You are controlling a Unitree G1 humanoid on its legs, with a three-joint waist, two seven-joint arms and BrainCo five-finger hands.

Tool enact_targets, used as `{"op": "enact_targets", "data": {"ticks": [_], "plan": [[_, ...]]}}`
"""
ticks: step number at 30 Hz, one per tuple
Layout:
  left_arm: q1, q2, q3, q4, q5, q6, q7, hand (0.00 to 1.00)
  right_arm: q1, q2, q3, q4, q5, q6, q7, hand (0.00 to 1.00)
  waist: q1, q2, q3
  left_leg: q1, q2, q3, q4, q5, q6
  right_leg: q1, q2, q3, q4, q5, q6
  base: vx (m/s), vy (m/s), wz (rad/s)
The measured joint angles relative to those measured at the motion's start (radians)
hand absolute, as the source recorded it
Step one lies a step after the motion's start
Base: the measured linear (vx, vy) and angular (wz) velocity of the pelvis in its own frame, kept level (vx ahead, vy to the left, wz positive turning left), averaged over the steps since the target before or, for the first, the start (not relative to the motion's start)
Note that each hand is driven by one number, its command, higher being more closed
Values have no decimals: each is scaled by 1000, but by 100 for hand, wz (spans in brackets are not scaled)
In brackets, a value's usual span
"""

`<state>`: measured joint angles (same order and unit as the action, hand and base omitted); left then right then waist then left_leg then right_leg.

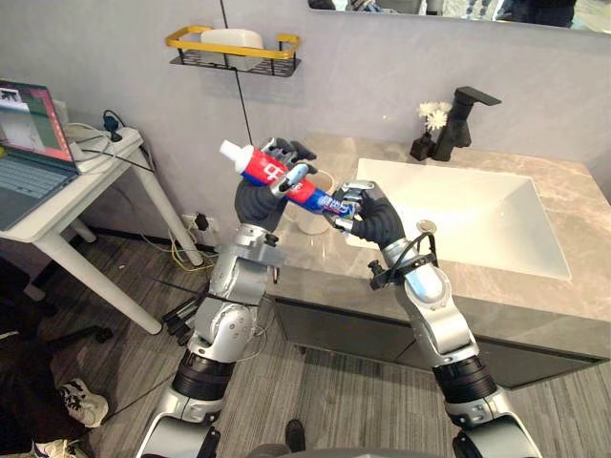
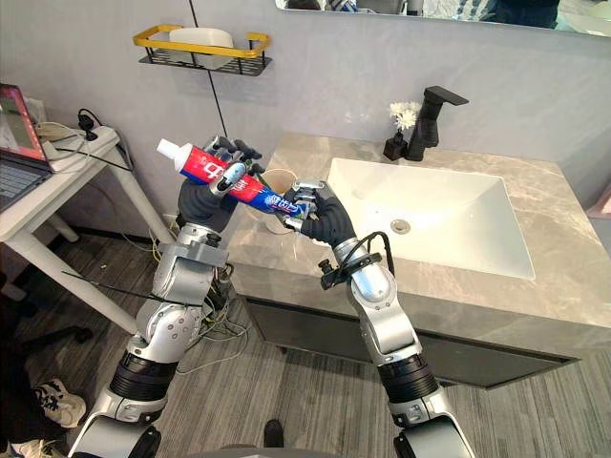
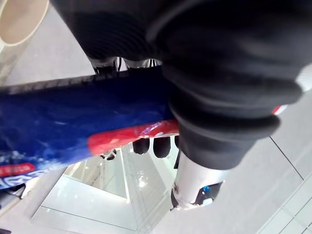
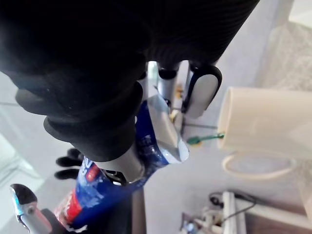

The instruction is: Organize washtable

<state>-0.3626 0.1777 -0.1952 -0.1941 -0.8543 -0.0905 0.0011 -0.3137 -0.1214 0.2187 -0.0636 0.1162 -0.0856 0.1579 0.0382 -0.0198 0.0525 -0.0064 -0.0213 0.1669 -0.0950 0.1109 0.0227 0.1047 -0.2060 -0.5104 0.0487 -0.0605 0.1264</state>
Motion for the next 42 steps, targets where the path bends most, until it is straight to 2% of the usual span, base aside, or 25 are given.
{"op": "enact_targets", "data": {"ticks": [2,3,9,15,22,28,34,42], "plan": [[-18,-1,0,0,0,0,0,100,1,11,6,0,1,0,0,100,-2,0,0,-1,4,4,0,0,0,-5,3,7,0,1,-1,-21,-5,-10],[-25,-8,0,0,0,0,0,100,4,18,6,0,1,0,0,0,-2,0,0,-1,6,7,0,0,0,-6,5,10,0,1,-2,-8,-7,-8],[-31,-16,9,0,1,0,0,100,30,16,4,0,0,0,24,0,-9,0,0,-1,9,21,0,0,0,-13,10,22,-1,4,-5,7,2,-7],[-84,-4,27,0,26,0,-1,100,100,15,-22,2,12,27,40,0,-21,0,0,-4,11,30,0,-1,-1,-21,12,30,-1,6,-6,7,2,-3],[-187,85,46,32,121,21,-27,100,194,14,-60,2,53,30,43,0,-24,3,-2,-4,18,36,0,-1,-1,-21,18,39,-14,15,-11,9,1,-3],[-325,174,47,145,142,28,-40,100,317,16,-10,1,103,37,66,0,-26,4,-3,-5,19,39,0,-1,-2,-23,20,42,-17,17,-13,1,0,-1],[-492,240,50,245,178,15,6,100,435,26,59,1,121,53,111,0,-28,4,-4,-24,20,45,0,-1,-2,-43,27,49,-19,23,-15,7,2,-2],[-530,240,53,327,283,13,67,100,517,37,74,1,150,52,131,0,-52,4,-16,-43,21,45,0,-1,-1,-60,30,49,-24,28,-15,0,0,0]]}}
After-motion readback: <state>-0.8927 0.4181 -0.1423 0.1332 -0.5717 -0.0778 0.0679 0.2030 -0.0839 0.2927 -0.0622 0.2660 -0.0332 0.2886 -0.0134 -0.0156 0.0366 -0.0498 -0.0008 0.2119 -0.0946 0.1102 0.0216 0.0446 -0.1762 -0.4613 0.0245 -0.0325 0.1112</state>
